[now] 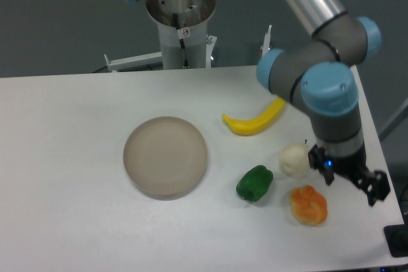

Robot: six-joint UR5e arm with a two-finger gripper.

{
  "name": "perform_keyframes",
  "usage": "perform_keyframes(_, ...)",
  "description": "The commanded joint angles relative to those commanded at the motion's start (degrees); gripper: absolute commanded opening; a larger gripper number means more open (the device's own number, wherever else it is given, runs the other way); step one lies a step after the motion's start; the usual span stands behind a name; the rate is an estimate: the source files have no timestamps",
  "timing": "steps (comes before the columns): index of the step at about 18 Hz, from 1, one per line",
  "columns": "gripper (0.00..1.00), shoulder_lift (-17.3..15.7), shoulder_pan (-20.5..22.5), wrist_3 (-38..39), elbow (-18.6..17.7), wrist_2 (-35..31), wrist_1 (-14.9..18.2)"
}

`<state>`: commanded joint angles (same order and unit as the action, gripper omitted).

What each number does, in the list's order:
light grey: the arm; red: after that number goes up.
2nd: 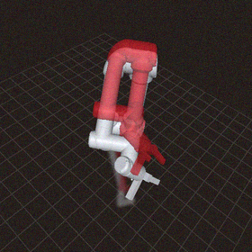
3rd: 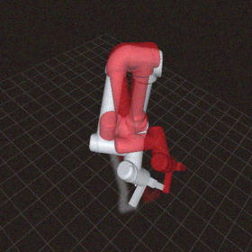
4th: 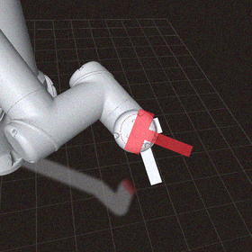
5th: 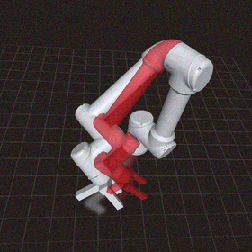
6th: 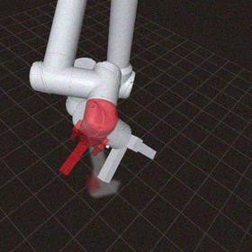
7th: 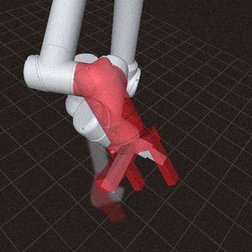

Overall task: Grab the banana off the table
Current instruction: 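Raise the gripper and move it over the yellow banana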

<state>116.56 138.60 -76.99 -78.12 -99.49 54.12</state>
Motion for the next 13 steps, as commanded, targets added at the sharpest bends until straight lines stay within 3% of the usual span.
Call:
perform_keyframes(2,1.00,-3.3,1.8,0.0,-2.6,0.2,4.7)
perform_keyframes(6,1.00,-6.0,3.2,0.0,-7.1,0.2,12.0)
perform_keyframes(10,1.00,-9.2,3.3,-1.1,-16.4,0.7,11.9)
perform_keyframes(13,1.00,-9.3,3.1,-3.7,-20.6,0.8,11.8)
